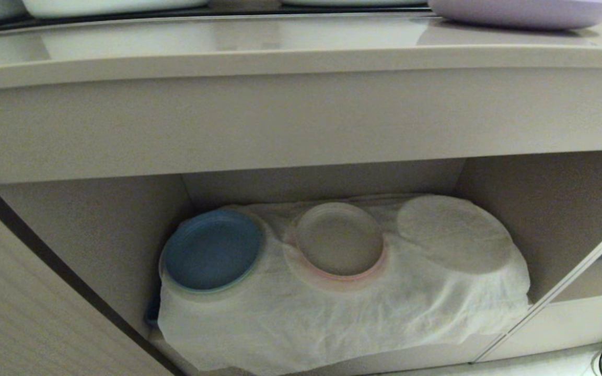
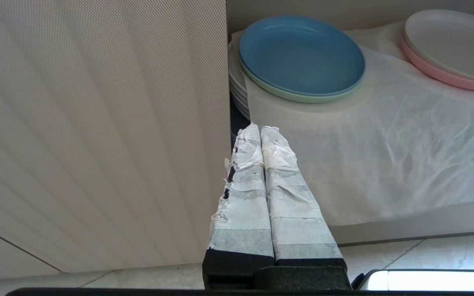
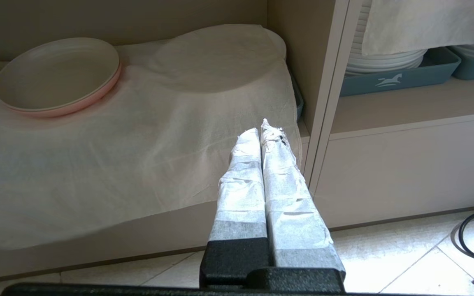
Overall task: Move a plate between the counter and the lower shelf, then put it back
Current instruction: Pick up the plate
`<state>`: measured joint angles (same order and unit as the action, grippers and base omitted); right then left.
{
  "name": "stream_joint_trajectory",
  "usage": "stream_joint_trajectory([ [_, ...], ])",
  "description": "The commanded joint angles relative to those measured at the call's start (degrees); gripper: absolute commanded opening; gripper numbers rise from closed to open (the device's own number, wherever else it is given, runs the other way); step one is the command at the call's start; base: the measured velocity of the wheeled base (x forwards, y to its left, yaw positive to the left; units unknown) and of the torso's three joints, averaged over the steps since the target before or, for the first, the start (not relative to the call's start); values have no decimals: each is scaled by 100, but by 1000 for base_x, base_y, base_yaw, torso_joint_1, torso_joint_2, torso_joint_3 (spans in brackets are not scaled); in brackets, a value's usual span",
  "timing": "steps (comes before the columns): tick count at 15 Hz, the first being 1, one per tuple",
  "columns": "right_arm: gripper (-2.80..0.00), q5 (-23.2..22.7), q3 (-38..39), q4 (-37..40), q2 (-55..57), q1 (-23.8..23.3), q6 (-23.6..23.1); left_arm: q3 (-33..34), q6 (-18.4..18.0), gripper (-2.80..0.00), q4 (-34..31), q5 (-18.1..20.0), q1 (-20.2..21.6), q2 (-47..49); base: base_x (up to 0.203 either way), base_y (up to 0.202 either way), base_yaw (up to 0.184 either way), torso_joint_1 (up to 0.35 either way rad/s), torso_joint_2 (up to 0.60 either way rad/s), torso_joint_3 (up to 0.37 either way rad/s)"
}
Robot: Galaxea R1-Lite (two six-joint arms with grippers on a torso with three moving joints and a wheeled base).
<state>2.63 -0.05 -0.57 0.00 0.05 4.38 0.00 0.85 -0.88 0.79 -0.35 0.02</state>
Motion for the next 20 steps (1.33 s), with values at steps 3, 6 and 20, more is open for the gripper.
stream_joint_trajectory([
  [3, -280, 0, -3, -4, 0, 4, 2, 0, -6, -280, 0, 0, 0, -2, 0, 0, 0, 0, 0, 0],
  [6, -280, 0, 1, 0, 0, -4, 2, 0, 3, -280, 0, 0, 0, -2, 0, 0, 0, 0, 0, 0],
  [20, -280, 18, 4, 5, 0, 3, 2, 0, 3, -280, 0, 0, 0, -2, 0, 0, 0, 0, 0, 0],
])
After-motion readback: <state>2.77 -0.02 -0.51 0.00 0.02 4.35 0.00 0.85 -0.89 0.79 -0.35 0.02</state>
